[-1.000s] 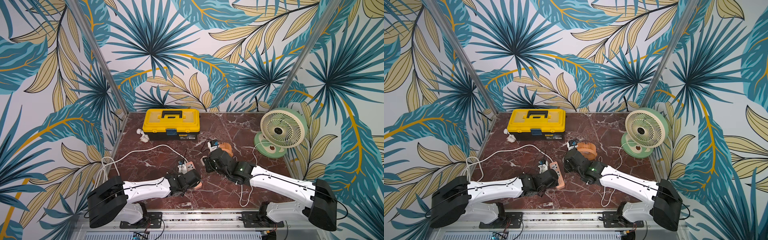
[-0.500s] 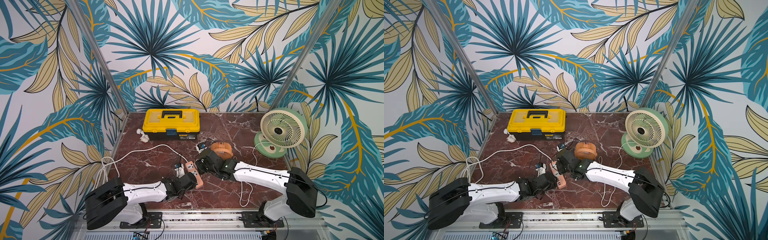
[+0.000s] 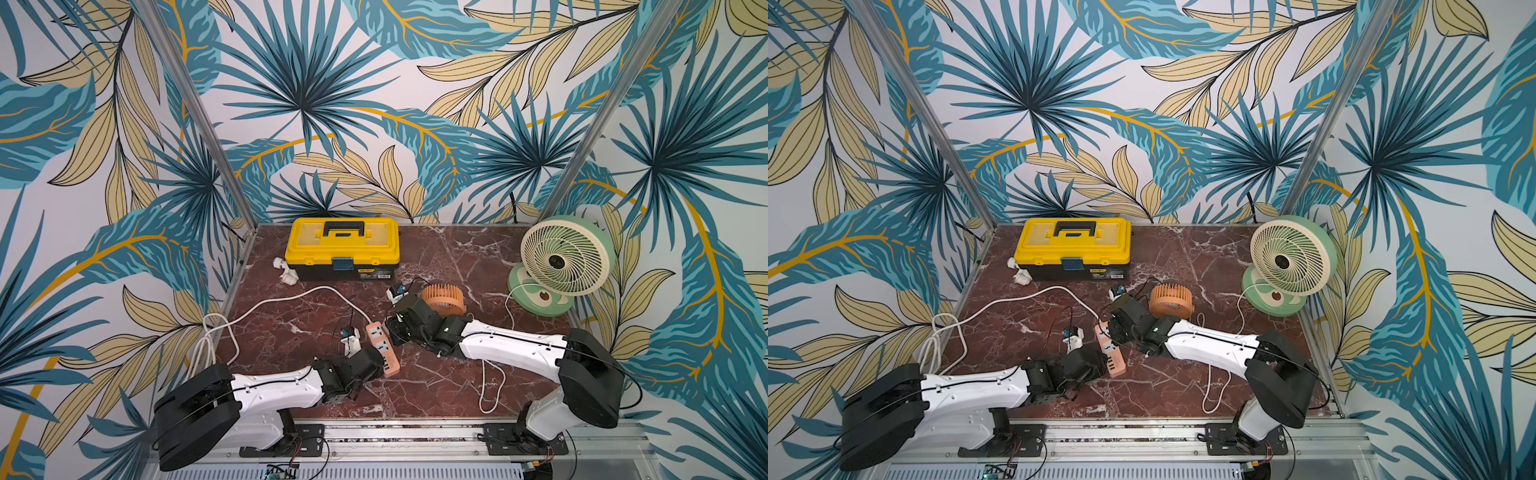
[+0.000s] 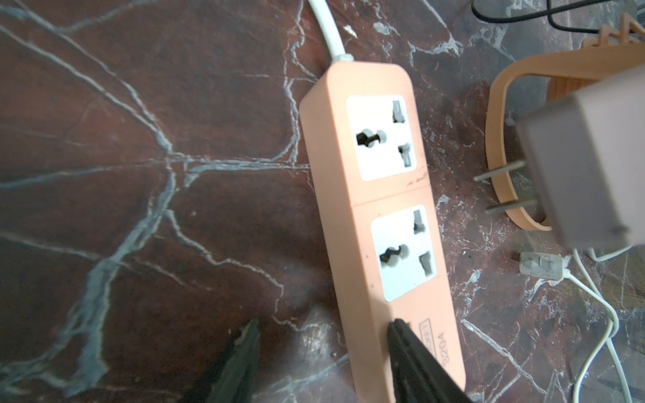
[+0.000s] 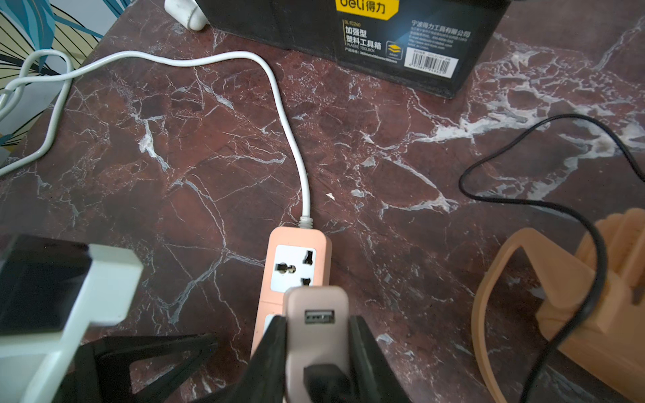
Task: Plug the desk fan into the power strip
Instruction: Adjust the socket at the center of the board.
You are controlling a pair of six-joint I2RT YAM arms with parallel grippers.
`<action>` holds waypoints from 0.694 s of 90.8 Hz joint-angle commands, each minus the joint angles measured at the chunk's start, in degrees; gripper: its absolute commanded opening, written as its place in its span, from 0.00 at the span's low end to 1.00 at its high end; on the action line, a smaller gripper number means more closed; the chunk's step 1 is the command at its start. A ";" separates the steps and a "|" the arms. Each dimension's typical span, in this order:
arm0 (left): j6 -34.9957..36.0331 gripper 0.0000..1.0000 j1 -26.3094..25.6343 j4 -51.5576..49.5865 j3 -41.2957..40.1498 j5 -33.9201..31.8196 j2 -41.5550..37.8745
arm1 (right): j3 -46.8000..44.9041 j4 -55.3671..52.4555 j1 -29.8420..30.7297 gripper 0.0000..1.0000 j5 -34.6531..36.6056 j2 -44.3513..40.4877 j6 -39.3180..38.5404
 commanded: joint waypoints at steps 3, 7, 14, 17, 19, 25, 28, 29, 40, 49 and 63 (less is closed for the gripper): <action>2.04 0.65 0.33 -2.86 -2.35 -0.37 -2.55 | 2.04 1.72 -0.11 0.00 0.51 1.27 -0.79; 1.74 0.67 0.28 -3.33 -2.56 -0.80 -3.30 | 2.38 1.88 -0.12 0.00 0.24 1.72 -1.21; 1.42 0.73 0.28 -2.64 -3.18 -1.18 -4.01 | 2.49 2.59 -0.12 0.00 -0.28 2.76 -1.88; 1.59 0.73 0.27 -2.56 -3.17 -1.23 -4.11 | 2.41 3.16 -0.11 0.00 -0.47 3.23 -1.99; 1.62 0.73 0.32 -2.72 -3.05 -1.26 -4.16 | 2.32 3.47 -0.12 0.00 -0.69 3.58 -2.00; 1.76 0.73 0.32 -2.88 -2.90 -1.20 -4.28 | 2.13 4.47 -0.18 0.00 -1.23 4.32 -1.79; 1.80 0.73 0.35 -2.70 -2.94 -1.19 -4.33 | 2.04 4.86 -0.13 0.00 -1.30 4.58 -1.89; 1.81 0.73 0.36 -2.65 -2.96 -1.19 -4.36 | 2.04 4.97 -0.13 0.00 -1.21 4.68 -1.86; 1.62 0.73 0.46 -3.53 -2.92 -1.87 -4.30 | 2.33 5.57 -0.12 0.00 -0.04 5.67 -2.57; 1.07 0.73 0.51 -2.71 -3.76 -1.81 -4.23 | 2.57 6.17 -0.14 0.00 -0.28 6.43 -3.79; 0.68 0.74 0.68 -1.97 -4.70 -1.65 -3.94 | 3.16 5.42 -0.12 0.00 0.08 7.61 -4.70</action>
